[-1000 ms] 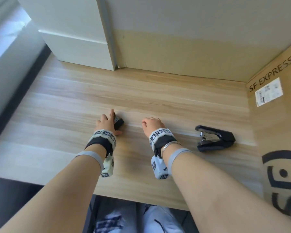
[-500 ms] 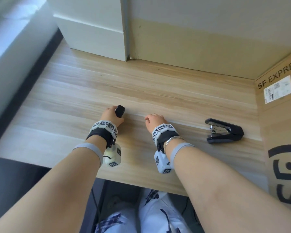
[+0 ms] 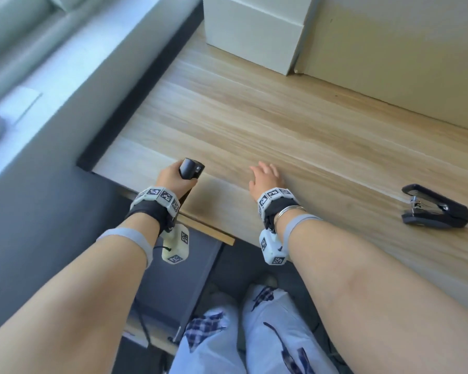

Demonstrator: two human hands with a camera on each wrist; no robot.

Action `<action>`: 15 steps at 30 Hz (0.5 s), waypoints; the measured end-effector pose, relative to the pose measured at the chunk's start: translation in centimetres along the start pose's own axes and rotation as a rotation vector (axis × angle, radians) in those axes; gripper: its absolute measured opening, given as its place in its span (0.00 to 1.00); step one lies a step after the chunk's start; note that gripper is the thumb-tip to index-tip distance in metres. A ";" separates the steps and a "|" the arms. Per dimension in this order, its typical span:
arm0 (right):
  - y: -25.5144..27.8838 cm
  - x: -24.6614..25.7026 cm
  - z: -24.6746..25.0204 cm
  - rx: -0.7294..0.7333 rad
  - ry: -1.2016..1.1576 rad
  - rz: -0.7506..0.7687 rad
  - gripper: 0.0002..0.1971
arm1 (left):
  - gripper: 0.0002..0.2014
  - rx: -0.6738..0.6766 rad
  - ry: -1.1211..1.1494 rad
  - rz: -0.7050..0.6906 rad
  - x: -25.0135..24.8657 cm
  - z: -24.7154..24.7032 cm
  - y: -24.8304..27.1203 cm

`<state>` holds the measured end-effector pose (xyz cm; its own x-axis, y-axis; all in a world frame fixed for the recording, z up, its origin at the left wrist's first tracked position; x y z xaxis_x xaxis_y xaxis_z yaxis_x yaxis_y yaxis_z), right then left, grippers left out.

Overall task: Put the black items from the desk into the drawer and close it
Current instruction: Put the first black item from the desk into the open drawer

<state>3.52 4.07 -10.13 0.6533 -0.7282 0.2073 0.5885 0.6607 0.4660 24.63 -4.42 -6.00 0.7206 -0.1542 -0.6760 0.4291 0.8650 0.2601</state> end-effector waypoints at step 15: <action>2.4 2.1 -5.8 -0.165 0.136 -0.081 0.29 | 0.22 -0.048 0.020 0.279 19.4 0.2 10.5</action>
<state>9.10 5.18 -13.55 0.6522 -0.7563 0.0520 0.7044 0.6300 0.3270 43.21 1.53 -16.21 0.7960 0.1022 -0.5965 0.1892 0.8942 0.4057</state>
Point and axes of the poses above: each hand's wrist, its own y-axis away from the middle knuckle, its own z-axis out of the back of the hand, x = y × z, the point moved 8 cm from there along -y, towards the middle knuckle, and after that the axes turned 14 degrees about -z, right-handed, at the moved point
